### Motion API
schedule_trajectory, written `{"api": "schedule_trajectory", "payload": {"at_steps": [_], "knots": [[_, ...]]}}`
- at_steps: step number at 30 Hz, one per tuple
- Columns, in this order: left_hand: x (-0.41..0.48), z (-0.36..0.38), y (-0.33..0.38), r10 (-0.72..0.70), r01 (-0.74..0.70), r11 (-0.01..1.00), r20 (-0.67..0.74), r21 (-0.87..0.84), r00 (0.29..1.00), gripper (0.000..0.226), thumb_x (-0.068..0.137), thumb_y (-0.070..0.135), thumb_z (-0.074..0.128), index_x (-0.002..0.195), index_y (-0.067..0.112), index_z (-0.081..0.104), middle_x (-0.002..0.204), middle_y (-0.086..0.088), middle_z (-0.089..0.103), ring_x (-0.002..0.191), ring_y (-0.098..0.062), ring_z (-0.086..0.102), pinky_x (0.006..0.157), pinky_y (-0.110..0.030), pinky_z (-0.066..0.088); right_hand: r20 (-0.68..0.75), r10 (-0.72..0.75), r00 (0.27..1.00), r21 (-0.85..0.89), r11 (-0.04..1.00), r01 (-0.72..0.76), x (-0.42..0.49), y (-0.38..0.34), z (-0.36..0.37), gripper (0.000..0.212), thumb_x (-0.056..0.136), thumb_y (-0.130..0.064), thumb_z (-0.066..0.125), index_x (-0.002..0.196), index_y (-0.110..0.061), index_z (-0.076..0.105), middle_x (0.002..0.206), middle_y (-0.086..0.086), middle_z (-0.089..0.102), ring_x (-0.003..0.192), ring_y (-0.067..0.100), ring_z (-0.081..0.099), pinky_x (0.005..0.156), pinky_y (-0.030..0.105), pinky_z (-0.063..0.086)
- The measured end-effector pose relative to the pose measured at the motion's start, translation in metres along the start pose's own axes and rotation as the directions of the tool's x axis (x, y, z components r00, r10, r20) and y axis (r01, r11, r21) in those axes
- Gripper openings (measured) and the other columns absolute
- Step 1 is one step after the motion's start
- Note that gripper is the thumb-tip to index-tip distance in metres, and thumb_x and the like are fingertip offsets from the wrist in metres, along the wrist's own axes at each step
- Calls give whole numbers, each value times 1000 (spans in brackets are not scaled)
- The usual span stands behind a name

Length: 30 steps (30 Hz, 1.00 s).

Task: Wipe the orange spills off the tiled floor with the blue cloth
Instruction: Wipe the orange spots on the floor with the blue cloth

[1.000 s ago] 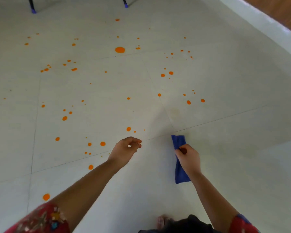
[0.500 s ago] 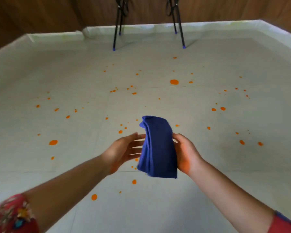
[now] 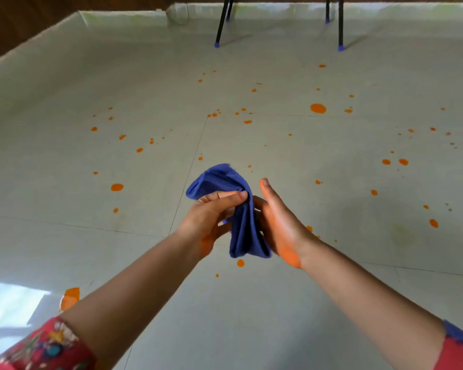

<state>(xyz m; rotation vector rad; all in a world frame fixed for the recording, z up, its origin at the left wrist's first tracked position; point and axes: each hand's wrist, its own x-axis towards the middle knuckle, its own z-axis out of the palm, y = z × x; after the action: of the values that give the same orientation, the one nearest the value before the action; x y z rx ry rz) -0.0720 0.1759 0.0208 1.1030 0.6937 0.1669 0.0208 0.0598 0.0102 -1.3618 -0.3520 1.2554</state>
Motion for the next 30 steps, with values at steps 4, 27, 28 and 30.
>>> {"api": "schedule_trajectory", "payload": {"at_steps": [4, 27, 28, 30], "knots": [[-1, -3, -2, -31, 31, 1000, 20, 7, 999, 6, 89, 16, 64, 89, 15, 69, 84, -2, 72, 76, -13, 68, 69, -23, 56, -11, 7, 1000, 193, 981, -5, 3, 13, 0, 65, 90, -64, 38, 130, -19, 61, 120, 14, 68, 115, 28, 63, 106, 42, 44], [28, -14, -31, -300, 301, 954, -49, 16, 953, 30, 76, 43, 75, 86, 19, 59, 97, -7, 65, 95, -24, 63, 87, -37, 47, -469, -122, 875, -255, 967, -1, -11, 16, -26, 40, 102, -44, 38, 88, -15, 61, 90, 1, 68, 87, 20, 62, 80, 32, 47], [27, -21, -31, -315, 320, 946, -98, 41, 944, 17, 84, 31, 68, 90, 17, 61, 98, -10, 66, 95, -28, 62, 85, -37, 48, -395, -33, 918, 13, 999, 42, -16, 21, -32, 36, 102, -45, 39, 99, -19, 65, 99, -3, 71, 95, 14, 66, 86, 31, 49], [21, -34, -32, -346, 348, 937, -148, -11, 926, 20, 90, 20, 59, 107, 9, 63, 102, -14, 69, 95, -31, 65, 81, -38, 50, -236, -11, 972, 402, 909, 108, -27, 27, -40, 35, 98, -45, 44, 115, -22, 64, 112, -2, 71, 107, 13, 66, 87, 29, 52]]}}
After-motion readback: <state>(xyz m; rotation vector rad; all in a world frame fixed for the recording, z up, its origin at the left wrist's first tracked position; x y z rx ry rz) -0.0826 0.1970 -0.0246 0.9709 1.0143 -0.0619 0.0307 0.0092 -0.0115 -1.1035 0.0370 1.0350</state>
